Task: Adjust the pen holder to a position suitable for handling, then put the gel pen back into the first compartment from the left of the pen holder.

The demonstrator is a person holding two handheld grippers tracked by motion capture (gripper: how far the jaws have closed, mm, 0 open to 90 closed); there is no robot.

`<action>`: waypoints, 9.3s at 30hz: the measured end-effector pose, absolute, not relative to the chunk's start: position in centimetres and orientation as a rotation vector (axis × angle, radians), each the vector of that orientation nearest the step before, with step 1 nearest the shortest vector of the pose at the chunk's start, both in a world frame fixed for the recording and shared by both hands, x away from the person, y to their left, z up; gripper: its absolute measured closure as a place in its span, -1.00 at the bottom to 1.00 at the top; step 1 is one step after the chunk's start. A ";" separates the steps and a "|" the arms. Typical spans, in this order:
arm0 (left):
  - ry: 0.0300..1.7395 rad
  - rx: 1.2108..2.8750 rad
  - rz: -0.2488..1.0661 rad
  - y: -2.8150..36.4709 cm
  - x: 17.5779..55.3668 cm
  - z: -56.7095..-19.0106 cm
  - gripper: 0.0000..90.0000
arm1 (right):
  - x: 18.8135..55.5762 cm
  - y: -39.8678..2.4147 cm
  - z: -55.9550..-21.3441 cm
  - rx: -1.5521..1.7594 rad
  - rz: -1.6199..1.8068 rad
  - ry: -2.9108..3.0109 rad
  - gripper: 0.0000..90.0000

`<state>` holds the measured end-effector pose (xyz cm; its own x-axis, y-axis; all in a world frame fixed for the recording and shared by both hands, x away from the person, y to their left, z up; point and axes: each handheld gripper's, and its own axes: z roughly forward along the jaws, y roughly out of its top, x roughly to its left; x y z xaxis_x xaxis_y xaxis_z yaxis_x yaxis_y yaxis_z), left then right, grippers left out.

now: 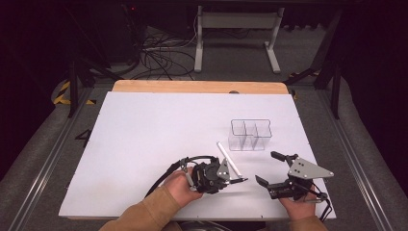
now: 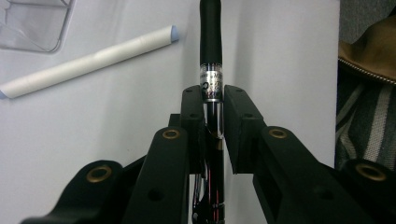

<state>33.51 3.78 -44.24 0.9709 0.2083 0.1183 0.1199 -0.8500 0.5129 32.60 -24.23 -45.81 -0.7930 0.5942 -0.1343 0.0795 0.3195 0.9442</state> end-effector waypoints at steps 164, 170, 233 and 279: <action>0.471 1.874 0.420 18.7 32.9 -44.2 -0.40 | 38.0 -18.9 -36.3 0.651 1.664 2.028 0.76; 0.484 1.885 0.430 19.2 33.1 -44.3 -0.42 | 38.5 -19.1 -36.3 0.684 1.595 2.007 0.76; 0.571 1.824 0.431 22.3 32.4 -43.2 -0.77 | 37.0 -17.9 -36.3 0.731 1.469 2.072 -0.76; 0.603 1.843 0.505 24.3 31.3 -43.1 -0.75 | 35.8 -14.4 -37.0 0.822 1.248 2.222 -0.69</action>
